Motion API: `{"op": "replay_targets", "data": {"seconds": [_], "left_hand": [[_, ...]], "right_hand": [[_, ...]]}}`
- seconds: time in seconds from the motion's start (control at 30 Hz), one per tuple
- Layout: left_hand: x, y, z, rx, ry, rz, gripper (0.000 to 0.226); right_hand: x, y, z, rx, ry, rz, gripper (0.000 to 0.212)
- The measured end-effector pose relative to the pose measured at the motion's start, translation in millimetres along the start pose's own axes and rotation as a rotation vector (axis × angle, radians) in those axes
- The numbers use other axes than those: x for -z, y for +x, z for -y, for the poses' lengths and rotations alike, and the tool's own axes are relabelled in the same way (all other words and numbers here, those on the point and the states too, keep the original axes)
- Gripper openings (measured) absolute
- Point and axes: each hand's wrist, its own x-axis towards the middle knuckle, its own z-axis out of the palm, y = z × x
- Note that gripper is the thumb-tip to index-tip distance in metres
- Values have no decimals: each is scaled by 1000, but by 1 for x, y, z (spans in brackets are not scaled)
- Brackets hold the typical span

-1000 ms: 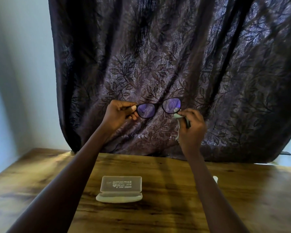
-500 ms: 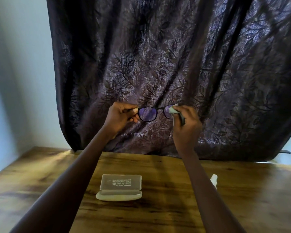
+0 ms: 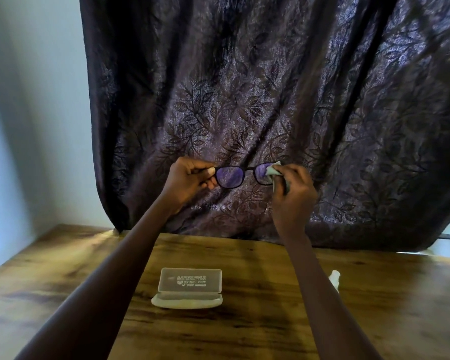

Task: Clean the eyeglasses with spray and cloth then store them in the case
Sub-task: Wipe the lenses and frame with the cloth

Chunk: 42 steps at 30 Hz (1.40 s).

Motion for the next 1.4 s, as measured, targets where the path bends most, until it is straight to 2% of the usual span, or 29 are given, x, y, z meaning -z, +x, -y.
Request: {"op": "replay_targets", "data": {"seconds": [0.27,0.53,0.63,0.77,0.97,1.2,1.4], "left_hand": [[-6,3,1,4,-14,6,23],[-2,0,3,7,-9,5,18],[-4,1,3,22,-15,7,18],[-7,3,1,22,-22,7,21],[-2,0,2,16,-10,0,20],[-5,-2,3,40,2,-9,19],[-4,-2,4,53,23,-9,20]], "right_hand": [[-19,-12,26,136,48,156,21],[0,4,-3,-55,1,15,21],[-1,4,2,-34,-7,13,22],[-12,-7,14,119,-2,98,23],[-2,2,-1,-53,20,-35,20],[-5,-19,-10,99,13,109,23],[0,-5,-14,-17,25,-10,19]]}}
